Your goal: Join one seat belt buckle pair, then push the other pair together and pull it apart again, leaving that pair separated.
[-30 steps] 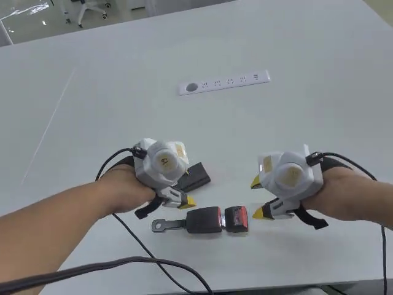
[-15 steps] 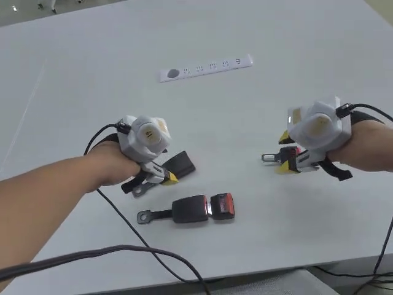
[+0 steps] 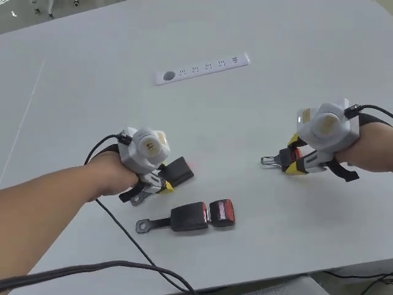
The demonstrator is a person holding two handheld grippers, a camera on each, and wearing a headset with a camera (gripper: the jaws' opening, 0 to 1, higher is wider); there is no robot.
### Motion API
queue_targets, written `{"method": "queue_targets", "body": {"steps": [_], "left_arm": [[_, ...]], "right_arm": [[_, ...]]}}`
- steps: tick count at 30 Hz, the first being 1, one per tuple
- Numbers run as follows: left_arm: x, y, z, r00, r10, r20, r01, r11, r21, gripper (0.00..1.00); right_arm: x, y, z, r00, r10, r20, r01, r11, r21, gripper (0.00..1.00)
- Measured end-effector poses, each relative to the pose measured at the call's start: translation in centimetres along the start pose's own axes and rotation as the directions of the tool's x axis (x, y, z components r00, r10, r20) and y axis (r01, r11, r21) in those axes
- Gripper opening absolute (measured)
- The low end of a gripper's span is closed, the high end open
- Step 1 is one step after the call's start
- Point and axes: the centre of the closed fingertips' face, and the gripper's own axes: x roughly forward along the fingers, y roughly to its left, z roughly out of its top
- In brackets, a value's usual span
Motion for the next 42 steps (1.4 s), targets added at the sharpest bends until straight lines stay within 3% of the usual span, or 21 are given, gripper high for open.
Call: {"method": "queue_targets", "body": {"steps": [2,5,9,16,26,31,35,42], "left_arm": [[0.0,-0.3,0.1,1.0000,-0.005,-0.005,0.006,1.000,0.012,0.33],[-0.2,-0.9,0.4,0.9998,-0.017,-0.014,0.018,0.997,0.070,0.33],[-0.1,-1.2,0.6,0.9989,-0.028,-0.038,0.032,0.995,0.094,0.32],[-0.2,-1.2,0.5,0.9969,-0.058,-0.053,0.062,0.994,0.093,0.31],[-0.2,-1.5,0.7,0.9958,-0.055,-0.073,0.064,0.990,0.125,0.31],[-0.2,-1.3,0.6,0.9973,-0.048,-0.056,0.054,0.993,0.109,0.31],[-0.1,-1.1,0.5,0.9984,-0.043,-0.037,0.045,0.997,0.060,0.31],[-0.1,-1.1,0.4,0.9985,-0.049,-0.025,0.051,0.996,0.079,0.31]], "right_arm": [[0.1,0.1,0.1,0.9999,0.013,0.006,-0.013,0.999,-0.031,0.32],[0.2,0.3,-0.3,0.9996,0.014,-0.023,-0.016,0.996,-0.089,0.32],[0.2,0.3,-0.6,0.9988,0.015,-0.047,-0.022,0.989,-0.144,0.32],[0.4,0.0,-0.8,0.9964,0.038,-0.076,-0.049,0.988,-0.147,0.31],[0.7,-0.2,-1.0,0.9908,0.049,-0.126,-0.068,0.986,-0.150,0.31],[0.7,-0.3,-1.0,0.9917,0.047,-0.120,-0.065,0.987,-0.145,0.32],[0.9,-0.3,-0.6,0.9933,0.030,-0.112,-0.046,0.989,-0.141,0.32],[1.3,-0.3,0.3,0.9959,0.041,-0.081,-0.051,0.992,-0.118,0.31]]}}
